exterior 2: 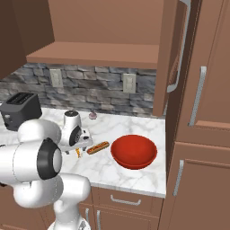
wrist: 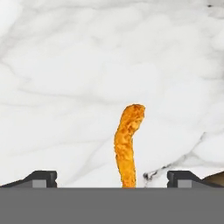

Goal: Pick both bowls and place them on the counter. Then place the shrimp in one bowl and place the hot dog in the other bowl.

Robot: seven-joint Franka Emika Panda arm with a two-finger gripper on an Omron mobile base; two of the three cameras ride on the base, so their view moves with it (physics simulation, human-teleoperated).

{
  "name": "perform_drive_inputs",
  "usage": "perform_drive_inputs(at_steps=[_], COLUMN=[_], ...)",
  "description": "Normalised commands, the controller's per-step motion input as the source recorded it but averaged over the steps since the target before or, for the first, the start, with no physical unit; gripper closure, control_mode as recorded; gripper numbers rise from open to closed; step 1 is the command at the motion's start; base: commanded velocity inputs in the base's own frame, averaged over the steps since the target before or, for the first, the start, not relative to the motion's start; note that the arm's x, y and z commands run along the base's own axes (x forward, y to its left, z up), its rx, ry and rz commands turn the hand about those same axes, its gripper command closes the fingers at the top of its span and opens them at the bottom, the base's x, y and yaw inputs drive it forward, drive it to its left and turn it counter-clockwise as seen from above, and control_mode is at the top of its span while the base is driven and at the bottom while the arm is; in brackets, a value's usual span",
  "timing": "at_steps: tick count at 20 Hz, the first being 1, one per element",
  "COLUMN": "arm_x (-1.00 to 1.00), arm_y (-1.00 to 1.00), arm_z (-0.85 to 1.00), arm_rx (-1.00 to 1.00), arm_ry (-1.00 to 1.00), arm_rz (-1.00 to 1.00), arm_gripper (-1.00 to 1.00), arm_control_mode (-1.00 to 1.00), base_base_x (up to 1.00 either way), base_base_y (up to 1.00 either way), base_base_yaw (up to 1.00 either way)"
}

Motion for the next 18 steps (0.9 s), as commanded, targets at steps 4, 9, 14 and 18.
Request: perform_drive_inputs(at_steps=[4, 9, 14, 18], arm_x=[0.07, 0.12, 0.21, 0.14], arm_y=[0.06, 0.03, 0.00, 0.00], arm_z=[-0.07, -0.08, -0.12, -0.15], arm_rx=[0.00, 0.00, 0.00, 0.00], arm_ry=[0.00, 0.00, 0.00, 0.00], arm_rz=[0.07, 0.08, 0.10, 0.05], arm_gripper=[-1.00, -1.00, -1.00, -1.00], arm_control_mode=[-1.00, -1.00, -1.00, -1.00], base_base_x=[0.00, 0.00, 0.00, 0.00], base_base_y=[0.00, 0.00, 0.00, 0.00], base_base_yaw=[0.00, 0.00, 0.00, 0.00])
